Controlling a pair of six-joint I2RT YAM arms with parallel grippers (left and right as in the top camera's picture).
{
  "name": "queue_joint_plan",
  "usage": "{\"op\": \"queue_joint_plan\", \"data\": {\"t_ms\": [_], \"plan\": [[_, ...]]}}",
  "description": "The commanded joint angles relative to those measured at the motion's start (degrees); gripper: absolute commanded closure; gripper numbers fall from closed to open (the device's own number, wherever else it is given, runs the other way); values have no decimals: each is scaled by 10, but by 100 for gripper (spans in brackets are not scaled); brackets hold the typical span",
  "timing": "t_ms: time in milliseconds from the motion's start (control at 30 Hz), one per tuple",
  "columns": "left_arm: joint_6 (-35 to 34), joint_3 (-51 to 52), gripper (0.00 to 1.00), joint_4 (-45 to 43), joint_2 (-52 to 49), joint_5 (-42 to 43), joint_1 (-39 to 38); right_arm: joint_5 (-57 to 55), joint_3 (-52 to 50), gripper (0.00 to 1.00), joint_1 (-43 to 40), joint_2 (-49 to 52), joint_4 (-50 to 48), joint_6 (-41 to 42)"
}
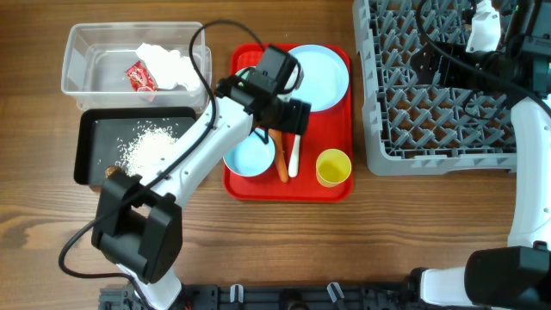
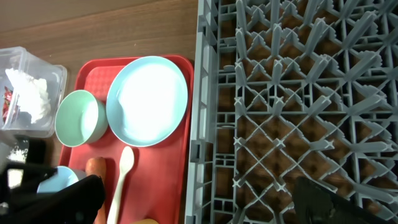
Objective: Sort waste into correct bins and load items into the dishwasher rack
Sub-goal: 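Reach the left gripper to the yellow cup and grasp it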
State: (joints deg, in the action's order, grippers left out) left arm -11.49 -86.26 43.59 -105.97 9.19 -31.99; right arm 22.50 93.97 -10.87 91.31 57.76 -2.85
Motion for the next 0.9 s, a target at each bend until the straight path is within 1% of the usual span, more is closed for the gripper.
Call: {"op": "queue_joint_plan", "data": {"t_ms": [0,133,333,467,633,867], "plan": [[23,-16,16,-13,2,15,-1,11,0,0,0,4,-5,5],[37,-16,17,-10,1,14,0,12,0,0,1,4,-6,16],[38,-16,17,-12,-21,-11,0,15,0,0,1,9,-14,18],[38,-16,17,-10,-45,-9,-3,15,0,0,1,20,-9,17],[68,-16,17,-14,-59,-11,-15,15,0,0,1,32,-10,20],[68,-16,16,-34,-61,-11,-17,15,0,0,1,40,-8,20]]}}
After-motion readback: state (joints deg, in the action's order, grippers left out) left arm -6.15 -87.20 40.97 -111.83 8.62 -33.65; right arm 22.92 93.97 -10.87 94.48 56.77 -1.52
